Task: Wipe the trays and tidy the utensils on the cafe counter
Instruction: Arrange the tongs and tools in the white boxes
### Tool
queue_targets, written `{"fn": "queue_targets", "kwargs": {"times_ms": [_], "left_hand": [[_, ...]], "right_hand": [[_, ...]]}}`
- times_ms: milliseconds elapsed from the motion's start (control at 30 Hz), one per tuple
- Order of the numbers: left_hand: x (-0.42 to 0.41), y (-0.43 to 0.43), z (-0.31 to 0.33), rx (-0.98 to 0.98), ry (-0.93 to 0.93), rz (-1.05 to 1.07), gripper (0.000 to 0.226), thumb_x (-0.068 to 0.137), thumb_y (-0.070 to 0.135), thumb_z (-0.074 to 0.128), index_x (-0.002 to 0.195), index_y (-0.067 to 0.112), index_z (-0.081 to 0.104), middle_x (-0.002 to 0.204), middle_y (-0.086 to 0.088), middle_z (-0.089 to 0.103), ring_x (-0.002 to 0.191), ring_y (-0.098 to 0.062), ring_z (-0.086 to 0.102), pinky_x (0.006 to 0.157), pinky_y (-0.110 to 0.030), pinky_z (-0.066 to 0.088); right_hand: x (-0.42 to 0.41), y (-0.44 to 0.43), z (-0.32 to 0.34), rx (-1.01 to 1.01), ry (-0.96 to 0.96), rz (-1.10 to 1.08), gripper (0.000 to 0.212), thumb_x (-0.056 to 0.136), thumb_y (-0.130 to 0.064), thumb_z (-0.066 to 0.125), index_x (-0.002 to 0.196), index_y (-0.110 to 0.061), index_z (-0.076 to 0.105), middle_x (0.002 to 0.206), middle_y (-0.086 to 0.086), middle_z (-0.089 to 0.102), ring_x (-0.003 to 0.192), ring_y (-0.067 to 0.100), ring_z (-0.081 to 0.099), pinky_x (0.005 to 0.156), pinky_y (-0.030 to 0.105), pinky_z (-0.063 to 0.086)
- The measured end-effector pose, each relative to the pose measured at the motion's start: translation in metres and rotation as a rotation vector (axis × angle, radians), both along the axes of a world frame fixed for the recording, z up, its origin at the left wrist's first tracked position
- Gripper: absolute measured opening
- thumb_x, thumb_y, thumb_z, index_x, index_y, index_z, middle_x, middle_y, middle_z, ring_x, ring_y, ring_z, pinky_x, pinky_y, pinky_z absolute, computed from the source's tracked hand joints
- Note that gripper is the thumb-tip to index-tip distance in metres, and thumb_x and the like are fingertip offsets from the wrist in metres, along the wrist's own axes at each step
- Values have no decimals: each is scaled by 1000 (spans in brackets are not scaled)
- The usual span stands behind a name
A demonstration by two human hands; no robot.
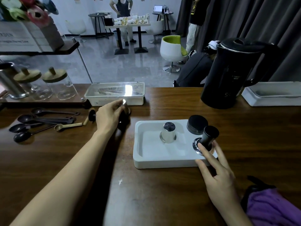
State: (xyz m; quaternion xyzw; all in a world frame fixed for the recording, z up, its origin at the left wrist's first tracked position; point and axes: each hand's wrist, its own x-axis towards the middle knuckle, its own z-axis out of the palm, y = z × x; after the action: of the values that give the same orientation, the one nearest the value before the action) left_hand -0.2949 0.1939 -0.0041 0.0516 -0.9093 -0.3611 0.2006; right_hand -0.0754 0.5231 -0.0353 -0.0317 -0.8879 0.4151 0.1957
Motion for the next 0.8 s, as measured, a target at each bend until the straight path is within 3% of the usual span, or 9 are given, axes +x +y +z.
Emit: {"fn": "queue_targets", "kwargs": {"times_ms": [167, 333, 533, 800], "left_hand": [[18, 1, 16, 147, 85, -25, 33, 89, 42, 72, 122, 41, 72, 92, 14, 74, 86, -5, 69, 78, -42, 59], [63, 29, 35, 144, 170, -193, 34, 91, 26, 76, 125, 32, 73, 102, 15, 75, 92, -2, 69, 85, -33, 58], [120, 62, 25, 29, 165, -391, 33, 89, 25, 78, 121, 31, 75, 112, 16, 74, 94, -3, 69, 82, -27, 57], [144, 97, 12, -12, -13, -545, 21, 89, 33, 76, 110, 32, 77, 105, 18, 73, 89, 0, 68, 81, -32, 58]], "right_hand": [[0, 0, -1, -2, 17, 20, 49, 86, -42, 60, 132, -58, 52, 162, -16, 28, 134, -27, 20, 101, 8, 27], [1, 1, 1, 2, 26, 31, 48, 87, -43, 59, 133, -56, 52, 162, -16, 27, 133, -27, 21, 102, 2, 27], [0, 1, 1, -14, 40, 36, 50, 89, -43, 59, 129, -69, 48, 162, -16, 29, 144, 8, 37, 109, 28, 37], [1, 3, 0, -5, 47, 46, 56, 93, -35, 64, 129, -73, 44, 163, -17, 25, 143, 0, 30, 110, 26, 34]]}}
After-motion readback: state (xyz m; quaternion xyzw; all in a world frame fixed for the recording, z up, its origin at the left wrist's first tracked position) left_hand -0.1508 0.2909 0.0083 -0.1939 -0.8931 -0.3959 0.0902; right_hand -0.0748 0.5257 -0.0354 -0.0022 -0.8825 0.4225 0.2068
